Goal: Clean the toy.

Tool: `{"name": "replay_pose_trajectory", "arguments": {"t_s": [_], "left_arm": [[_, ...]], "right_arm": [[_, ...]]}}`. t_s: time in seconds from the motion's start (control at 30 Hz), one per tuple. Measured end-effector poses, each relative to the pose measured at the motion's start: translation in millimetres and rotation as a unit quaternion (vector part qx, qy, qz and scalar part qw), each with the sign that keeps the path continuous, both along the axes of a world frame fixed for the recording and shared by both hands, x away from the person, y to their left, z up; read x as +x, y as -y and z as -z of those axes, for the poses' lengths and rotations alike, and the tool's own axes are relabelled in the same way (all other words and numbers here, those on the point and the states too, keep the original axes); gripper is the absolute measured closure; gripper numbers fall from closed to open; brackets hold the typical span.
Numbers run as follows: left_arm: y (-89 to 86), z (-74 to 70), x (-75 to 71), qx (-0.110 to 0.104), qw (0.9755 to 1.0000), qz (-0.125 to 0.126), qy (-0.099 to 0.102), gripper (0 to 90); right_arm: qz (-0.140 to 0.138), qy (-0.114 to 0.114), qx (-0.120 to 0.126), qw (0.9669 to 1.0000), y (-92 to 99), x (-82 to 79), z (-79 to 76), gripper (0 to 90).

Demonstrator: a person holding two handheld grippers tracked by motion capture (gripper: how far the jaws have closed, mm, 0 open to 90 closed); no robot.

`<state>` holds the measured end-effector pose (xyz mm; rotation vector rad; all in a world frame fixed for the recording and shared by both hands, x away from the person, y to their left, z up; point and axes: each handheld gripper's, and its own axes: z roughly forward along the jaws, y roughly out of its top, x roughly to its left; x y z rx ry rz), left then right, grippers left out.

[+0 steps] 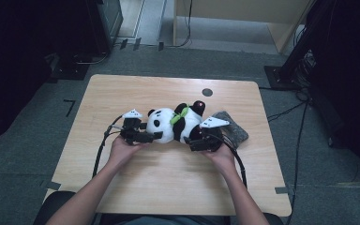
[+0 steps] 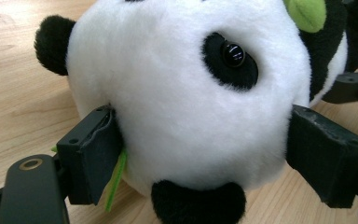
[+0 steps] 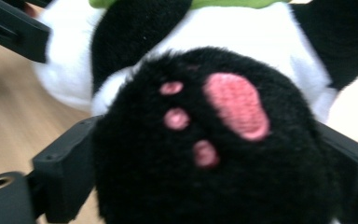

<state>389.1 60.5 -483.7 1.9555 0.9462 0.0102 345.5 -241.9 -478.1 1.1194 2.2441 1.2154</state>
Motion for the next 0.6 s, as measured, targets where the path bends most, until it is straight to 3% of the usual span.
{"name": "replay_pose_trajectory", "arguments": {"t_s": [0.1,0.17,0.23,0.33,0.43,0.6], "left_arm": [[1.6,-0.1,-1.0,0.007,0.9998,0.000,0.017,15.6],[1.7,-0.9,-1.4,0.013,0.9994,0.003,0.031,15.5],[-0.1,-3.2,-1.8,0.005,0.9992,0.006,0.039,15.5],[-3.8,-8.9,-3.7,-0.009,0.9984,0.011,0.055,14.7],[-6.9,-17.1,-8.8,-0.016,0.9969,0.023,0.074,10.5],[-10.7,-22.8,-16.1,-0.005,0.9952,0.054,0.081,4.3]], "right_arm": [[0.007,0.017,-0.015,0.9997,-0.3,-1.8,-2.9,29.0],[0.009,0.011,-0.013,0.9998,0.4,-1.8,-7.2,37.4],[0.012,0.003,-0.004,0.9999,3.0,-1.3,-11.9,43.4],[0.016,-0.021,0.020,0.9995,8.9,0.8,-21.1,45.9],[0.025,-0.027,0.038,0.9986,15.5,1.2,-30.6,47.6],[0.045,-0.035,0.054,0.9969,27.0,-0.3,-41.1,49.7]]}}
